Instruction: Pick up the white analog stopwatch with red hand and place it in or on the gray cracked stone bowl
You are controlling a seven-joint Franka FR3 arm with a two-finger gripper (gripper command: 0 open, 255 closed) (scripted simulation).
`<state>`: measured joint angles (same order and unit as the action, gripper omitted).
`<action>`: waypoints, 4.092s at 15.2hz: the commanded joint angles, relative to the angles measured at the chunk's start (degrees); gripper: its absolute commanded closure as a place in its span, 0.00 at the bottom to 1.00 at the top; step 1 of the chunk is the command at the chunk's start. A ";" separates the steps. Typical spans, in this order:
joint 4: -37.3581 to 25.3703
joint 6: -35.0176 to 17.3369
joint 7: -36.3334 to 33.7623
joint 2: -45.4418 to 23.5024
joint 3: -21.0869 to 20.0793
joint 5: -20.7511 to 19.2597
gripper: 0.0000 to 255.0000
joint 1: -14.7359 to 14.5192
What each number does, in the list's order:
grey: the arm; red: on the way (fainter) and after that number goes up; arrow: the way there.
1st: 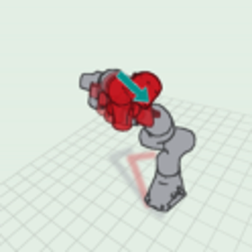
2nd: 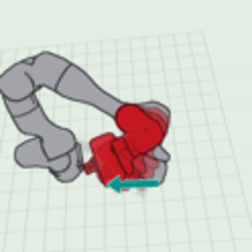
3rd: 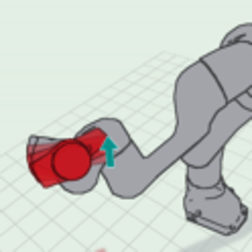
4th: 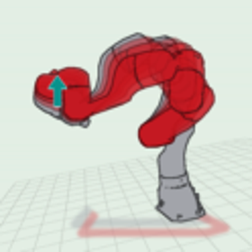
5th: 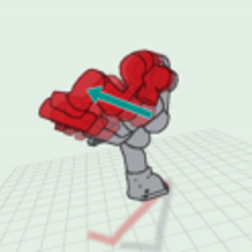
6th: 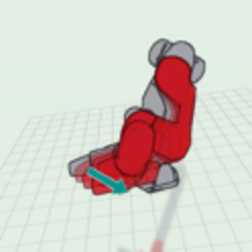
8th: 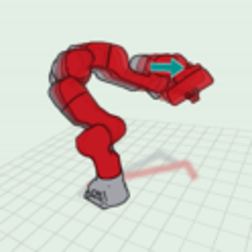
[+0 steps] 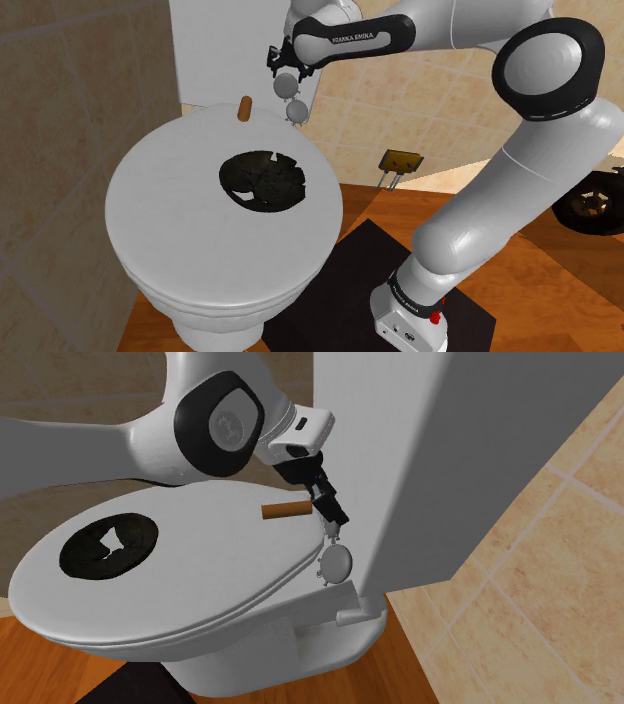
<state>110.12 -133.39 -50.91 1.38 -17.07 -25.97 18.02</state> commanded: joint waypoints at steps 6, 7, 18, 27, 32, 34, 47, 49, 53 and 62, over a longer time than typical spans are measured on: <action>-4.67 4.81 2.62 0.52 -0.11 1.96 1.00 -0.19; -5.38 5.50 2.95 0.55 -0.13 2.19 1.00 -0.22; 1.95 10.28 -0.66 11.64 -3.00 4.94 1.00 -3.22; 9.74 16.08 -6.98 23.36 -7.79 8.57 1.00 -8.06; 11.55 20.46 -10.81 28.35 -11.21 10.91 1.00 -10.89; 11.77 22.38 -12.44 29.98 -12.74 11.86 1.00 -11.99; 11.52 30.27 -21.75 35.06 -21.58 16.42 1.00 -16.56; 13.18 28.97 -22.27 35.32 -21.77 16.55 1.00 -16.78; 16.35 26.37 -23.36 35.70 -22.26 16.76 1.00 -17.16; 22.63 20.74 -25.92 35.90 -23.74 17.00 1.00 -17.64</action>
<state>132.42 -112.28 -76.58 37.35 -40.61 -8.96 0.37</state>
